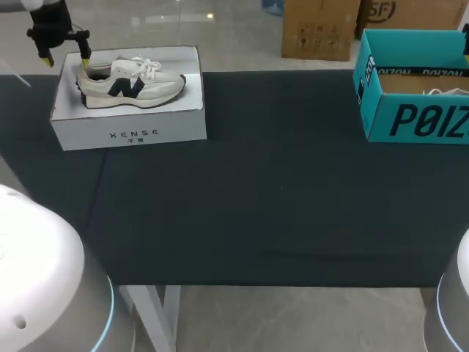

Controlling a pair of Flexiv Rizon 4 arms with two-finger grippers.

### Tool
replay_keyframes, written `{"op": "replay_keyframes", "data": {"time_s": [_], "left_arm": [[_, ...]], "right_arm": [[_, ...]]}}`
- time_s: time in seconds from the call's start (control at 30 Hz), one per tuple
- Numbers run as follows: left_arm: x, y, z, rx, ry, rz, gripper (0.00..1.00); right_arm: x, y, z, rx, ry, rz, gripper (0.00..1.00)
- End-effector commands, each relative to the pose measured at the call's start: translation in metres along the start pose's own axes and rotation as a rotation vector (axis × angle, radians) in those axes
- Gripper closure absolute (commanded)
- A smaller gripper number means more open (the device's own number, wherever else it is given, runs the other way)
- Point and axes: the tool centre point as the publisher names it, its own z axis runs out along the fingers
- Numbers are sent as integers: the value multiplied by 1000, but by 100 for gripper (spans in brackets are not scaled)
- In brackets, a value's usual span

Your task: Take the shoe out of the shoebox, open the shoe tongue, remove and reinsert the insole, then place the shoe into the shoebox

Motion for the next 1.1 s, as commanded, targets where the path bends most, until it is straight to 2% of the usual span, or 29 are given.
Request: {"op": "replay_keyframes", "data": {"time_s": [0.03, 0.27, 1.1], "left_arm": [[-1, 18, 15, 54, -5, -5, 0], [-4, 18, 26, 71, -2, -16, 0], [-19, 25, 38, 77, 16, -8, 0]], "right_arm": [[0, 0, 0, 0, 0, 1, 0], [0, 0, 0, 0, 0, 1, 0], [0, 0, 0, 0, 0, 1, 0]]}}
